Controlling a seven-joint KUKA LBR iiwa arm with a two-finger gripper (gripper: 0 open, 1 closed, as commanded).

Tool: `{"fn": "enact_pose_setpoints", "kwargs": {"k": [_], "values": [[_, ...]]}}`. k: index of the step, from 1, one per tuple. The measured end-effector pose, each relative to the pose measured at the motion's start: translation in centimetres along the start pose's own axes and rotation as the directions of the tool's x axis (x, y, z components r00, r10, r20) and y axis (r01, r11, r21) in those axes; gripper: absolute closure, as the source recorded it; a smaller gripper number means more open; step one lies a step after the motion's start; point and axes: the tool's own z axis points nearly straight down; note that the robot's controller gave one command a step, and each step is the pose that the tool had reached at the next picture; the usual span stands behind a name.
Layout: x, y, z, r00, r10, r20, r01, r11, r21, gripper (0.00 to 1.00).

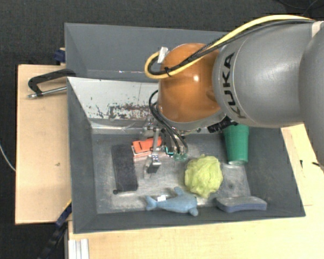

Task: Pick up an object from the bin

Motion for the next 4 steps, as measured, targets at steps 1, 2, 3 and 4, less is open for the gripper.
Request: {"fn": "enact_pose_setpoints", "kwargs": {"k": [1, 2, 3, 4], "values": [[-3.96, 0.17, 8.86, 0.999, -0.028, 0.033, 0.028, 1.000, -0.013, 1.00], [-3.96, 0.17, 8.86, 0.999, -0.028, 0.033, 0.028, 1.000, -0.013, 1.00], [-3.47, 0.20, 8.40, 0.999, -0.027, 0.029, 0.028, 1.000, -0.013, 1.00], [-3.47, 0.20, 8.40, 0.999, -0.027, 0.029, 0.028, 1.000, -0.013, 1.00]]}}
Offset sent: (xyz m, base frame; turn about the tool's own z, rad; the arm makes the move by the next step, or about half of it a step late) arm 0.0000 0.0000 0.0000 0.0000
